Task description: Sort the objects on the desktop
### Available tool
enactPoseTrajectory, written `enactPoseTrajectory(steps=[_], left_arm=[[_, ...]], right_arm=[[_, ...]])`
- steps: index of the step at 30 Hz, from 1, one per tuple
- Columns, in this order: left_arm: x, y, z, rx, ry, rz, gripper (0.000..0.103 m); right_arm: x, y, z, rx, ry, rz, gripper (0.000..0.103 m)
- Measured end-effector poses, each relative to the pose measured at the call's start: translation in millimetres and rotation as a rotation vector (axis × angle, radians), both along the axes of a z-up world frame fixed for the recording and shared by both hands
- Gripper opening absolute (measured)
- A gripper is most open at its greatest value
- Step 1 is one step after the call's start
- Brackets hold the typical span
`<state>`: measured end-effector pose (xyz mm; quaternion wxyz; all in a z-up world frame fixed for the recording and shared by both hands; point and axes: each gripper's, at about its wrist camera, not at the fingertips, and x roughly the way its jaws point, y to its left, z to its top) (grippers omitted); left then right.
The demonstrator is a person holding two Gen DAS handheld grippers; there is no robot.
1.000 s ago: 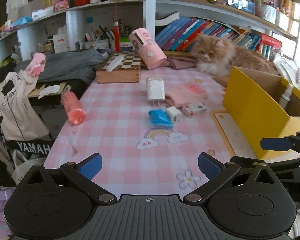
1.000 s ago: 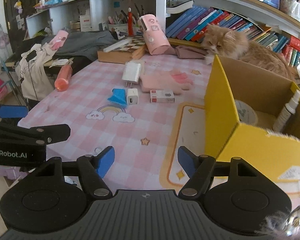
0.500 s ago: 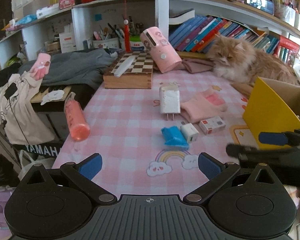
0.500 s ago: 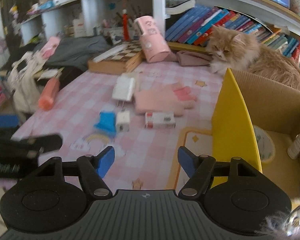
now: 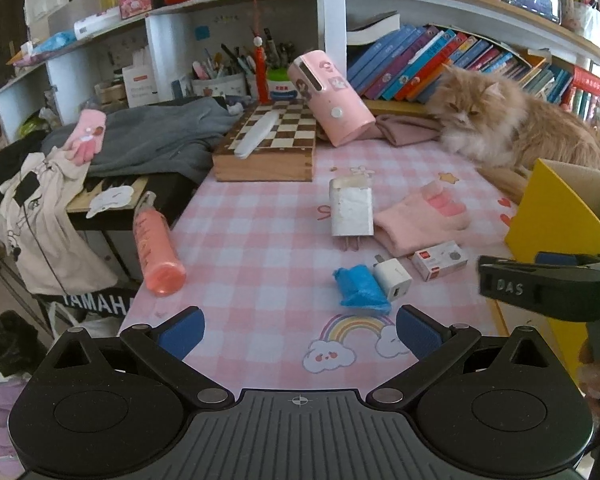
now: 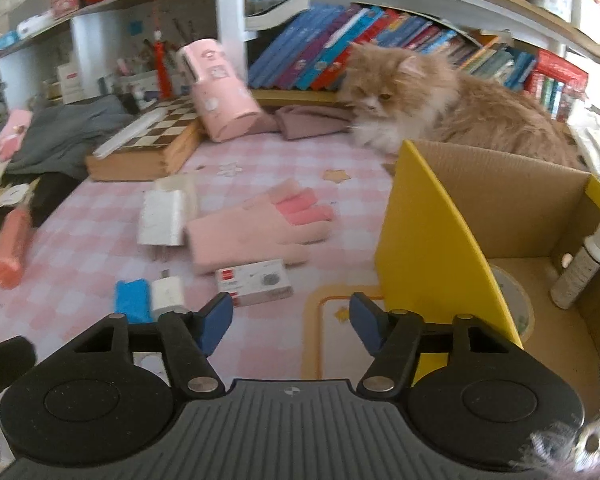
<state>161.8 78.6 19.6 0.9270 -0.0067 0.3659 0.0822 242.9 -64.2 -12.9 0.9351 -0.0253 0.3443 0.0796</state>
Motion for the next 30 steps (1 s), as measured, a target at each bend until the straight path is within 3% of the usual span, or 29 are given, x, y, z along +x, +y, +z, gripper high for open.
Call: enactPoseTrajectory(steps=[6,9,14,30], left_arm=[[9,-3,-4,-0.016,0.004,-0.018,0.103],[16,-5,-7,-0.023,0.011,-0.031,0.103],[27,-10,-10,-0.035,0.009,-0.051,0.103],[60,-21,-29,-0.011,0.041,-0.101,0.103]], right_arm=[[15,-27,-3,-0.072,-0.024,-0.176,0.062],[24,-40,-4,-0.069,-0.012,-0.197,0.066],[25,-44,-4,-0.077,0.008,-0.121,0.070],[40,-32,-5,-0.012,0.073,0.100,0.071]])
